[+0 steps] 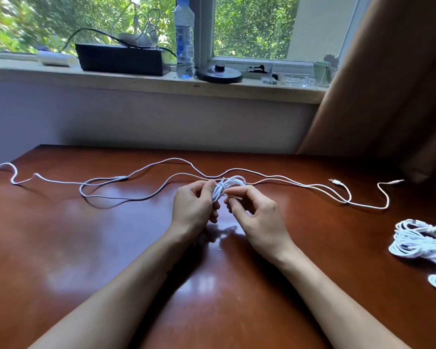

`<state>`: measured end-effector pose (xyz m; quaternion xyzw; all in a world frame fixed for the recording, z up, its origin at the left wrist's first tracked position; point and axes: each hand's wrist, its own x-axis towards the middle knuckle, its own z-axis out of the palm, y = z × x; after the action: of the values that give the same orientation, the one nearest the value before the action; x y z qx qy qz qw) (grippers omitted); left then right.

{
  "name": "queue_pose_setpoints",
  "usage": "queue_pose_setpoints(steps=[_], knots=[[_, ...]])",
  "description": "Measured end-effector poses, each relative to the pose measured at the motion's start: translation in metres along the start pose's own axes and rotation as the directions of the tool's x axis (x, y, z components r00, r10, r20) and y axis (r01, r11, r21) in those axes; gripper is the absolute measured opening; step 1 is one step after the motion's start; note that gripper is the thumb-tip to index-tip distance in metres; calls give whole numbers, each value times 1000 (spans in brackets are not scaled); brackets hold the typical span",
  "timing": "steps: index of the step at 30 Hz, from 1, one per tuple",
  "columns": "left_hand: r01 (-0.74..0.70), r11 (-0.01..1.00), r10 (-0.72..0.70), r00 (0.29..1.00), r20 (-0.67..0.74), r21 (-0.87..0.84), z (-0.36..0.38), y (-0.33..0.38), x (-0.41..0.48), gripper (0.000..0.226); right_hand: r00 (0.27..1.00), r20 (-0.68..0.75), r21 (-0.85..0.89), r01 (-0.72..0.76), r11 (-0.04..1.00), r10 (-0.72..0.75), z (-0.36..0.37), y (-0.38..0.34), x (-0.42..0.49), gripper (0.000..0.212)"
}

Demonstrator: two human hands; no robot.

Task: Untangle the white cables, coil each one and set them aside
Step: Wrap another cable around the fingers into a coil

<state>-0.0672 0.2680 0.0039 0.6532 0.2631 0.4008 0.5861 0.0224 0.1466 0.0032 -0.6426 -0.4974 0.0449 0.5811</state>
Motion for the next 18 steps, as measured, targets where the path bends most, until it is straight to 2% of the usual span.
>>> queue_pose_setpoints(steps=[5,12,18], knots=[[-3,1000,3,1000,-9,6,2,1,-2,34,991,-29,162,-125,979,131,0,0,2,15],[-23,1000,23,999,-36,0,5,4,-5,30,983,-152,75,-95,993,105,-2,0,5,12],[-38,999,37,998,-48,-14,5,5,-5,31,963,-199,48,-178,983,184,0,7,6,9]])
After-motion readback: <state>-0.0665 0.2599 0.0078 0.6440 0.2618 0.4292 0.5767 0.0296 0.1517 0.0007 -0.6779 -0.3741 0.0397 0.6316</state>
